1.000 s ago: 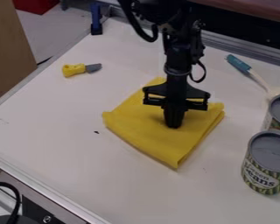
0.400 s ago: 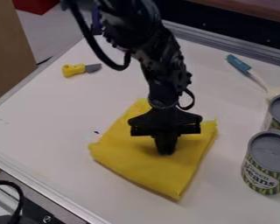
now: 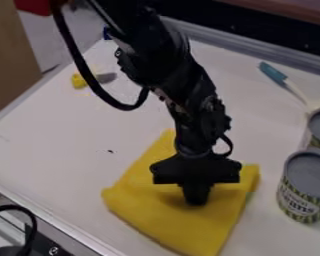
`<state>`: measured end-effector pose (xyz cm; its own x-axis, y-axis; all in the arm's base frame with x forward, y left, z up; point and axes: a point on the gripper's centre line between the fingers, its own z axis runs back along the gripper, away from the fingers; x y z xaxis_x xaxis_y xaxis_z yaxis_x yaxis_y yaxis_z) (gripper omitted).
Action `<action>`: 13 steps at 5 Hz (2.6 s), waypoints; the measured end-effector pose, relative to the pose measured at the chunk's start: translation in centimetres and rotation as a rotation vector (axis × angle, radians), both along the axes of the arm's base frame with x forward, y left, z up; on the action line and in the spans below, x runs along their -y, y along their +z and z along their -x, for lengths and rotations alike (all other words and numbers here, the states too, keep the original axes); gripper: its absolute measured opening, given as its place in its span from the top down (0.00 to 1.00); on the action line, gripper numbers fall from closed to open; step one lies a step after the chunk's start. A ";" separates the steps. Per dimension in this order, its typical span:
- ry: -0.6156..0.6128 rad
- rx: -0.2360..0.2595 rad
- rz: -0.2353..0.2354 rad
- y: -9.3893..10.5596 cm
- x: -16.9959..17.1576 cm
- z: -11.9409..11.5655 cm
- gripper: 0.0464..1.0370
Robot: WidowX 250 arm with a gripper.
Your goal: Move the yellow cloth to the bottom right corner of the table
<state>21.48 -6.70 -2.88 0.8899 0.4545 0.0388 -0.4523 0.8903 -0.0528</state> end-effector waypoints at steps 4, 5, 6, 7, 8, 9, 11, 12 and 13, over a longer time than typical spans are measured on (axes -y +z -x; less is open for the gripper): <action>0.140 0.037 -0.031 0.2 -0.8 2.1 0.99; 0.169 0.031 -0.047 0.3 -1.8 3.2 0.99; 0.171 -0.001 -0.042 0.7 -2.7 3.3 0.98; 0.202 -0.018 -0.036 1.5 -3.3 2.2 0.84; 0.188 0.033 -0.057 3.8 -3.5 1.5 0.59; 0.175 0.000 -0.027 5.0 -3.7 0.6 0.30; 0.062 -0.026 0.072 8.7 -4.6 -2.3 0.04; -0.059 -0.001 0.095 8.7 -4.5 -3.2 0.04; -0.105 0.011 0.010 7.5 -5.1 -4.9 0.04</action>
<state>26.42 -1.58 4.65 0.9324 0.3587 0.0446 -0.3555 0.9323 -0.0659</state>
